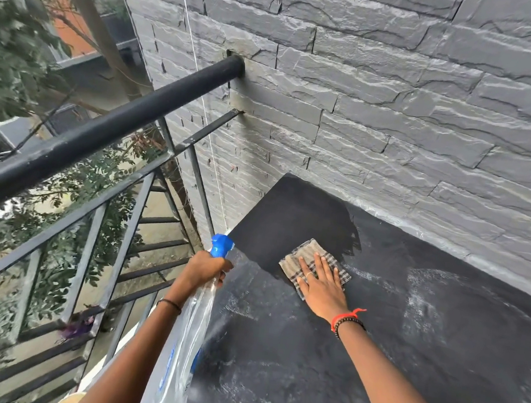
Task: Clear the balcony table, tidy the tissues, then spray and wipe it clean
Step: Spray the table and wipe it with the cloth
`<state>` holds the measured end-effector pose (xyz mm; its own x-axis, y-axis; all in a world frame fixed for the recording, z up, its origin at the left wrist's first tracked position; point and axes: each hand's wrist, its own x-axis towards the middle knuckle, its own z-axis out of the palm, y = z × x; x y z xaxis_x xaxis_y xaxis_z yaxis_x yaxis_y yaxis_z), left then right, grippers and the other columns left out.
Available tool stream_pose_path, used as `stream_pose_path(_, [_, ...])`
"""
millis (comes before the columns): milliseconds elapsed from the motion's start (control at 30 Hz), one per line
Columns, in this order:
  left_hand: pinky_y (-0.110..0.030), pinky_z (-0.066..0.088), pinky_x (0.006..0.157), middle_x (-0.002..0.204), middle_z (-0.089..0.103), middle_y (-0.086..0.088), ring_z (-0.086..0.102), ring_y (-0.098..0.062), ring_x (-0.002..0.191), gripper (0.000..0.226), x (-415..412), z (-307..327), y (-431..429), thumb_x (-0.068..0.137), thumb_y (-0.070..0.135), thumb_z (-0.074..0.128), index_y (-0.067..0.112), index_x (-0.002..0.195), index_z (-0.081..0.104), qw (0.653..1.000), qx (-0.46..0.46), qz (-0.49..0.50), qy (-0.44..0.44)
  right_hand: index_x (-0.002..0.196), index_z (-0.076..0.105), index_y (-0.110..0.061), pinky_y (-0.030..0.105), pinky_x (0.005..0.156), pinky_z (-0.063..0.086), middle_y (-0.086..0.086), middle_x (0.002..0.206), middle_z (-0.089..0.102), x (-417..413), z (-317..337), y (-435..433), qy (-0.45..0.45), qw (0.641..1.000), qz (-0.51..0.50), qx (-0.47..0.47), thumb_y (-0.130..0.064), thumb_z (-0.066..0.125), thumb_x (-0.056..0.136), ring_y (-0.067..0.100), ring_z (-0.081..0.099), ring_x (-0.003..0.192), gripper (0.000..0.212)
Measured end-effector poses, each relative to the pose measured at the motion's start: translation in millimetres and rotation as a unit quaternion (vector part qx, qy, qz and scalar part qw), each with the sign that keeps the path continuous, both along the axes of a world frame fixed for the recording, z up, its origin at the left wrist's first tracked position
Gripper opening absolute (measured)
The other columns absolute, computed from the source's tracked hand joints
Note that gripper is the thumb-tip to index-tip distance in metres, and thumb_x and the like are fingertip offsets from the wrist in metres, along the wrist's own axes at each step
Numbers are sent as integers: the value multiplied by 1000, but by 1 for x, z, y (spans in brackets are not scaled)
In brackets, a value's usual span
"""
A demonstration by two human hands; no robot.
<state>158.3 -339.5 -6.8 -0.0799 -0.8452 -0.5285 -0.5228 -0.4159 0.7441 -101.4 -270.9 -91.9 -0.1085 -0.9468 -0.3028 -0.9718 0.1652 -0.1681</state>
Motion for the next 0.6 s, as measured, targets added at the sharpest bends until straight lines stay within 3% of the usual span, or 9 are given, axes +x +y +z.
stream_pose_path(333, [-31,41,57,49,59,-8,52,-22,51,17,5,6,33,52,27,61,11,47,60,1000,-4,-19,-21,150,-5,-35,44,119,-4,6,159,-12,0,3,-4,4,1000,1,29,-43,19,101,21,-11,146,54])
stream_pose_path(467, [-23,40,49,50,59,-7,51,-19,45,15,-9,11,55,53,25,59,10,51,58,998,0,-55,-14,150,-5,-36,43,118,-6,5,159,-13,0,3,-4,-2,999,-5,40,-42,20,101,20,-12,146,55])
stream_pose_path(600, [-21,35,46,46,57,-4,47,-14,44,20,-19,9,67,65,24,63,13,49,56,997,11,-80,-11,150,-4,-36,44,118,-6,5,159,-13,0,3,-4,-6,999,-2,36,-41,20,101,21,-12,146,54])
